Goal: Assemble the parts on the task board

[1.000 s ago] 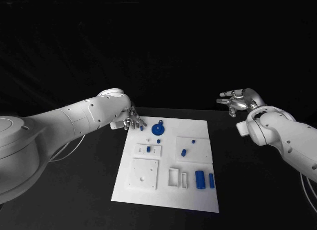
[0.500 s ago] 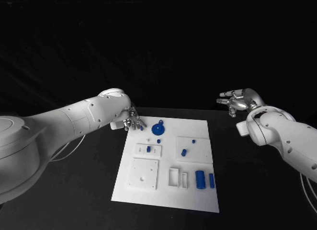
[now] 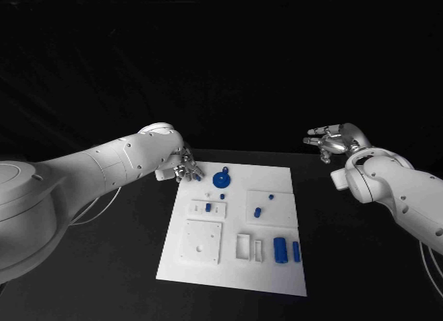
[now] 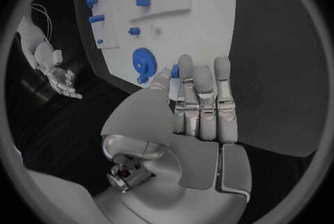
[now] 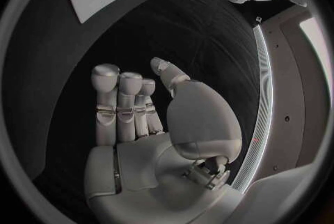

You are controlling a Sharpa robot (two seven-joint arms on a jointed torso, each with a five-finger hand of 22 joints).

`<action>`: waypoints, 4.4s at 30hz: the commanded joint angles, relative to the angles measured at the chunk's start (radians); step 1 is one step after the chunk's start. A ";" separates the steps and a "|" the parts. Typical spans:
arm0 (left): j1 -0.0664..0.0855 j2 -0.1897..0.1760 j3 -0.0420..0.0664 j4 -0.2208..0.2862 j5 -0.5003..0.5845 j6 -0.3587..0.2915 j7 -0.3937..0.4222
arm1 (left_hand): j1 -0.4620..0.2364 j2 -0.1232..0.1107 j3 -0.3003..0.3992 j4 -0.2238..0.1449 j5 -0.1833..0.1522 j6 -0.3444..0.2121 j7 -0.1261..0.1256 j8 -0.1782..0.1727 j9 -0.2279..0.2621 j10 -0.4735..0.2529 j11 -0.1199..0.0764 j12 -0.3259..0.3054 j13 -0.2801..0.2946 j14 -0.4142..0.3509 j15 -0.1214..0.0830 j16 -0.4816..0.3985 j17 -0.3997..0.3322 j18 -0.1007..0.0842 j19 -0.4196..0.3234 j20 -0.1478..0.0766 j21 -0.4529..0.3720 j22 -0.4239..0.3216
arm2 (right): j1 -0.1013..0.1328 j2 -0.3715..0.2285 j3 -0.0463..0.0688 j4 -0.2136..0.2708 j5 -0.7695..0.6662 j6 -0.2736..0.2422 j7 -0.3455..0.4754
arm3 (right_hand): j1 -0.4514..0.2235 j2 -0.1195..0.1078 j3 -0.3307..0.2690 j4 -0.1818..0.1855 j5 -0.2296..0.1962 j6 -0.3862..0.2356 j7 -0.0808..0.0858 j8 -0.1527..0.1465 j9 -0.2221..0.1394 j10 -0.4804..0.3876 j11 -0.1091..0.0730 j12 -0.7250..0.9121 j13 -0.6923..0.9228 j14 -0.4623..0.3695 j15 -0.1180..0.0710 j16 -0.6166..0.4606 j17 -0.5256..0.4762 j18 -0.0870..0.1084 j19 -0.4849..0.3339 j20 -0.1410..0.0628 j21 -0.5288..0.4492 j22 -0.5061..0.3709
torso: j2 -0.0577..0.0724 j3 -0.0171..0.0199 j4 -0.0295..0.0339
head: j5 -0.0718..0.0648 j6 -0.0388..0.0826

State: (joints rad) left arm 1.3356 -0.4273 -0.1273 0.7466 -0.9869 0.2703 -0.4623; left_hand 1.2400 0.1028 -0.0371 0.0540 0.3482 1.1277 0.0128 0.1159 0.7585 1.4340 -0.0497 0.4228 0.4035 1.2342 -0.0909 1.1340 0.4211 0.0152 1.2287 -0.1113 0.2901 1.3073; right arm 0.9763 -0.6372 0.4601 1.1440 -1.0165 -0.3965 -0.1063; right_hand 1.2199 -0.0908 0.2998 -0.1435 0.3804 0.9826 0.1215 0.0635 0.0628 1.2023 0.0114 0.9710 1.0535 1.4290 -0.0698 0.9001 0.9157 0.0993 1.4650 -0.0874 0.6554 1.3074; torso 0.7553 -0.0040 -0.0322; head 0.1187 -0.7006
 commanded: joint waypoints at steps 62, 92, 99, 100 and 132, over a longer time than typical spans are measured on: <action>-0.036 -0.319 -0.108 0.647 -0.064 -0.360 0.029 | -0.075 -0.038 0.222 -0.195 0.376 0.043 -0.014 0.020 0.176 0.068 -0.016 -0.018 -0.012 0.054 -0.024 0.013 0.031 0.000 -0.001 -0.022 0.102 0.018 | -0.018 -0.003 0.000 -0.019 -0.008 0.018 0.001 | -0.003 0.002 0.002 0.000 0.005 0.008 0.001 -0.002 0.001 -0.016 -0.008 -0.005 -0.002 0.005 0.000 -0.010 -0.001 0.015 0.053 -0.001 -0.007 0.014 | -0.035 -0.0083 0.0441 | -0.006 -0.038; -0.044 -0.277 -0.113 0.596 -0.127 -0.274 0.043 | -0.064 -0.040 0.223 -0.183 0.372 0.040 -0.013 0.015 0.180 0.065 -0.015 -0.019 -0.012 0.053 -0.022 0.006 0.035 0.000 -0.002 -0.021 0.098 0.019 | -0.019 0.000 0.000 -0.019 -0.008 0.025 -0.002 | -0.006 0.002 0.001 0.001 0.006 0.008 0.001 -0.002 0.001 -0.016 -0.008 -0.004 -0.001 0.005 0.000 -0.010 -0.001 0.015 0.053 -0.001 -0.009 0.014 | -0.034 -0.0094 0.0452 | -0.007 -0.042; -0.044 -0.279 -0.113 0.593 -0.132 -0.260 0.037 | -0.063 -0.040 0.224 -0.182 0.371 0.040 -0.013 0.015 0.181 0.064 -0.014 -0.019 -0.011 0.053 -0.022 0.005 0.035 0.000 -0.003 -0.020 0.098 0.019 | -0.019 0.001 0.000 -0.018 -0.008 0.025 -0.003 | -0.006 0.002 0.001 0.001 0.006 0.008 0.001 -0.002 0.001 -0.016 -0.008 -0.004 -0.001 0.005 0.000 -0.010 -0.001 0.015 0.053 -0.001 -0.009 0.014 | -0.034 -0.0099 0.0455 | -0.008 -0.044; -0.044 -0.279 -0.113 0.592 -0.133 -0.260 0.036 | -0.063 -0.040 0.224 -0.182 0.371 0.040 -0.013 0.015 0.181 0.064 -0.014 -0.019 -0.011 0.053 -0.022 0.005 0.035 0.000 -0.003 -0.020 0.098 0.019 | -0.019 0.001 0.000 -0.018 -0.008 0.025 -0.003 | -0.006 0.002 0.001 0.001 0.006 0.008 0.001 -0.002 0.001 -0.016 -0.008 -0.004 -0.001 0.005 0.000 -0.010 -0.001 0.015 0.053 -0.001 -0.009 0.014 | -0.034 -0.0097 0.0454 | -0.009 -0.044; -0.044 -0.277 -0.113 0.586 -0.153 -0.272 0.026 | -0.060 -0.042 0.224 -0.177 0.371 0.041 -0.012 0.014 0.184 0.065 -0.014 -0.020 -0.011 0.054 -0.022 0.002 0.038 0.000 -0.003 -0.020 0.099 0.019 | -0.019 -0.002 0.000 -0.021 -0.008 0.031 -0.006 | -0.005 0.004 0.001 0.000 0.005 0.009 0.001 -0.001 0.001 -0.016 -0.007 -0.003 0.000 0.005 0.000 -0.011 -0.001 0.015 0.053 -0.001 -0.011 0.013 | -0.034 -0.0093 0.0446 | -0.010 -0.048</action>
State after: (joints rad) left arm 1.2922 -0.7061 -0.2399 1.3315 -1.1318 0.0009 -0.4324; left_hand 1.1724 0.0595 0.1213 -0.0657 0.7162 1.1238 0.0390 0.1266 0.9411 1.4665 -0.0572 0.4075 0.3916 1.2825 -0.1168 1.1417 0.4584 0.0152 1.2277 -0.1305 0.3868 1.3077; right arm 0.9581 -0.6392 0.4600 1.1219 -1.0167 -0.3795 -0.1148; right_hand 1.2200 -0.0908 0.2998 -0.1435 0.3797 0.9839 0.1202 0.0635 0.0628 1.2025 0.0111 0.9710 1.0520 1.4290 -0.0698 0.8925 0.9157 0.0991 1.4650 -0.0874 0.6504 1.3073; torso 0.7213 -0.0131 0.0124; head 0.1093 -0.7493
